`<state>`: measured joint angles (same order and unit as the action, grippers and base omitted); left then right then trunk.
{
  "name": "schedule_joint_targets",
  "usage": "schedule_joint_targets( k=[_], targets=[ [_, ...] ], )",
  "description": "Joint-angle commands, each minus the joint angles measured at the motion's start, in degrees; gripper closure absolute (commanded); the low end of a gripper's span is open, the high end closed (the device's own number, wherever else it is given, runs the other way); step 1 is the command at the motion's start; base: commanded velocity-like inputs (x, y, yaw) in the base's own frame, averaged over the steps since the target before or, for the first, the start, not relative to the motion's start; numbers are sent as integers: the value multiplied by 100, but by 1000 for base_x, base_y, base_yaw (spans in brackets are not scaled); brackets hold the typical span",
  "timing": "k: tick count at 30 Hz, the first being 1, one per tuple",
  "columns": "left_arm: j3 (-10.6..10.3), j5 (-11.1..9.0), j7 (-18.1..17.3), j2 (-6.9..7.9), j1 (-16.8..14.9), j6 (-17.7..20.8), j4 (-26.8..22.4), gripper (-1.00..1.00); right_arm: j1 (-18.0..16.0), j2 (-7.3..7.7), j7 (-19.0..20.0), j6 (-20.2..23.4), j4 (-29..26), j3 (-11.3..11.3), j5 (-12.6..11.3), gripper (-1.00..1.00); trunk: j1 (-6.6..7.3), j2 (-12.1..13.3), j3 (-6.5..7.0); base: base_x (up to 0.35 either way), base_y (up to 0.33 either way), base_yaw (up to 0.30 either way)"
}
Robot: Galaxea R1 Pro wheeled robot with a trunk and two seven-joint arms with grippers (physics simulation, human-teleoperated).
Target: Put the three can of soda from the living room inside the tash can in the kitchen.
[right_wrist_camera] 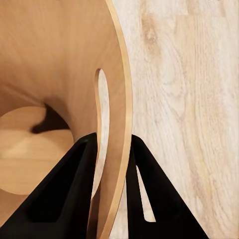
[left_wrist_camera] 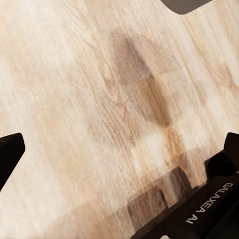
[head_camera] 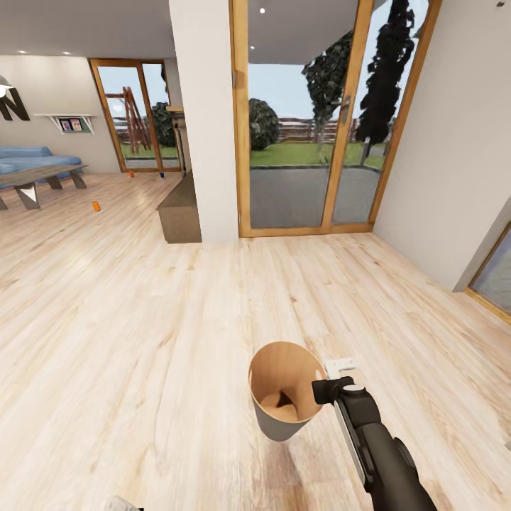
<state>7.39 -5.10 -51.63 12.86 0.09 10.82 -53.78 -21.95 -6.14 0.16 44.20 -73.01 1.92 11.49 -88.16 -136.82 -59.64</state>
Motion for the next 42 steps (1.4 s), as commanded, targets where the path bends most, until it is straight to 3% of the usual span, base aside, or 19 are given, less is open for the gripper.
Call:
schedule_joint_targets(
  k=[1,8,42],
  targets=[
    [0,0,2,-1,0,0,0,-100,-2,-1,19,-3,-3,1,-68,100,1,0,1,0,0,0],
    [-1,1,4,-3,0,-1,0,-100,-2,-1,274,-15,-3,1,-68,100,1,0,44,0,0,0],
    [-10,9,13,-12,0,-9,0,-100,-2,-1,302,-8,-3,1,-68,100,1,0,355,0,0,0]
  ],
)
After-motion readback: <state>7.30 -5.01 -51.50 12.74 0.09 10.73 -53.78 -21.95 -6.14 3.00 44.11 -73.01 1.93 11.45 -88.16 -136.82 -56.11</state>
